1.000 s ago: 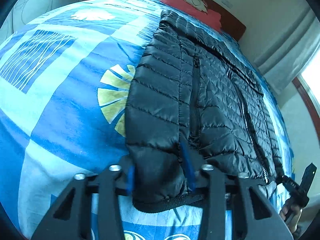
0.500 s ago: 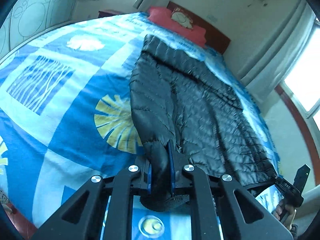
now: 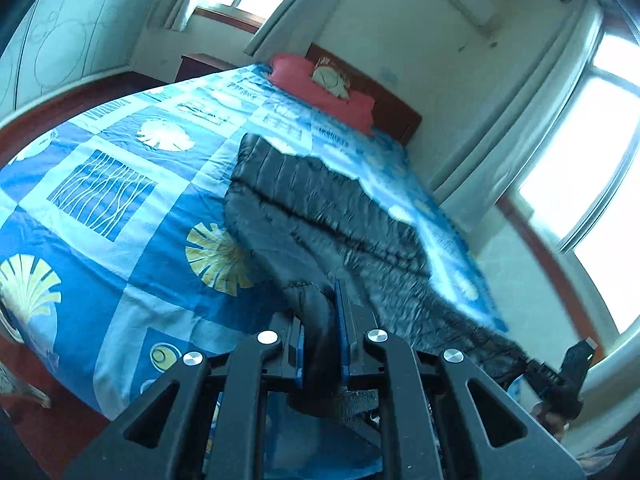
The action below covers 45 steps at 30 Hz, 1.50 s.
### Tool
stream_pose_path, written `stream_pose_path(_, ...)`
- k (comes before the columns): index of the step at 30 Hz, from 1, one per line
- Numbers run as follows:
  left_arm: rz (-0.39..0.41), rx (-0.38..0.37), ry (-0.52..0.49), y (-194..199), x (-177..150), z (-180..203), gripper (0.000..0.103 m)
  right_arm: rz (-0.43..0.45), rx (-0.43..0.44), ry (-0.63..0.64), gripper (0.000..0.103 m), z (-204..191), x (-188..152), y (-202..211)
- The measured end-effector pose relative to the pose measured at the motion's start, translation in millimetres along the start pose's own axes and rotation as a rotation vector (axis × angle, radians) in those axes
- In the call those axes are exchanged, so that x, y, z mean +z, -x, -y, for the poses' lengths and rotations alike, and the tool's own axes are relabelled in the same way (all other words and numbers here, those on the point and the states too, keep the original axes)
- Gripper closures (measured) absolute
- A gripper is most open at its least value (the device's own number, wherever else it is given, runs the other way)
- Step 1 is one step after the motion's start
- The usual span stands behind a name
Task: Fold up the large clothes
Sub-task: 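Grasp the jacket hem with both grippers and lift it toward the collar, then carry the held hem over the jacket with both grippers toward the collar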
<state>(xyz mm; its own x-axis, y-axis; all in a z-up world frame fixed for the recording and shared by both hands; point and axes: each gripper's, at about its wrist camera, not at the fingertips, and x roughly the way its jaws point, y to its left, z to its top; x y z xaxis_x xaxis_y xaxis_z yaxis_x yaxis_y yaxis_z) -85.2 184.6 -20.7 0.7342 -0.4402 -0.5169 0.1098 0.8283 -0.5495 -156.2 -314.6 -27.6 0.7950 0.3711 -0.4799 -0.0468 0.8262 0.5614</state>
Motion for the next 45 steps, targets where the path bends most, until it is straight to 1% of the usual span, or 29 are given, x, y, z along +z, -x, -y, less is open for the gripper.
stream_pose_path(5,0.063,-0.012,0.026,32.9,9.3,12.4,0.091,0.059,0.004,-0.021,0.093,-9.6,7.2,31.6)
stream_pose_path(8,0.075,-0.015,0.043,46.0,11.0,15.5,0.091,0.076,-0.002,-0.025,0.093,-16.0,9.1,45.3)
stream_pose_path(12,0.096,-0.024,0.094,59.5,11.4,10.5,0.091,0.089,0.011,-0.027,0.093,-21.9,10.3,55.2)
stream_pose_path(16,0.104,-0.038,0.128,55.4,16.6,-2.0,0.091,0.096,0.025,-0.020,0.093,-21.9,17.2,50.2)
stream_pose_path(19,0.102,-0.039,0.107,44.3,27.2,-3.3,0.091,0.090,0.030,-0.010,0.093,-20.6,26.1,36.6)
stream_pose_path(22,0.094,-0.043,0.056,20.1,45.5,-1.9,0.091,0.078,0.055,-0.019,0.093,-17.1,43.3,11.9)
stream_pose_path(23,0.090,-0.036,0.036,5.5,55.4,-1.1,0.091,0.076,0.059,-0.018,0.093,-15.3,51.3,1.1)
stream_pose_path(28,0.093,-0.017,-0.046,-46.4,90.2,-0.7,0.091,0.067,0.054,-0.024,0.093,-7.1,94.3,-56.2)
stream_pose_path(31,0.079,-0.021,-0.038,-91.9,121.9,-6.6,0.091,0.063,0.034,-0.015,0.093,-2.3,121.8,-96.2)
stream_pose_path(34,0.063,0.004,-0.038,-130.8,143.8,-10.0,0.091,0.053,0.024,-0.021,0.093,8.7,152.2,-144.0)
stream_pose_path(35,0.051,0.017,-0.040,-153.3,155.4,-11.9,0.091,0.051,0.024,-0.025,0.093,11.8,158.5,-155.1)
stream_pose_path(36,0.045,0.031,-0.034,-167.2,162.0,-14.2,0.091,0.046,0.023,-0.034,0.093,17.2,166.2,-171.3)
stream_pose_path(38,0.025,0.055,-0.024,-196.1,175.1,-19.4,0.091,0.024,0.005,-0.055,0.092,29.2,183.3,-209.2)
stream_pose_path(40,-0.008,0.099,-0.012,-232.5,186.4,-29.4,0.091,-0.002,-0.004,-0.095,0.092,44.1,197.4,-249.4)
stream_pose_path(43,-0.058,0.127,0.047,-279.2,197.8,-47.6,0.091,-0.030,-0.018,-0.137,0.092,59.3,211.0,-294.7)
stream_pose_path(45,-0.083,0.151,0.065,-305.8,202.7,-56.2,0.091,-0.049,-0.044,-0.145,0.092,71.1,216.6,-325.2)
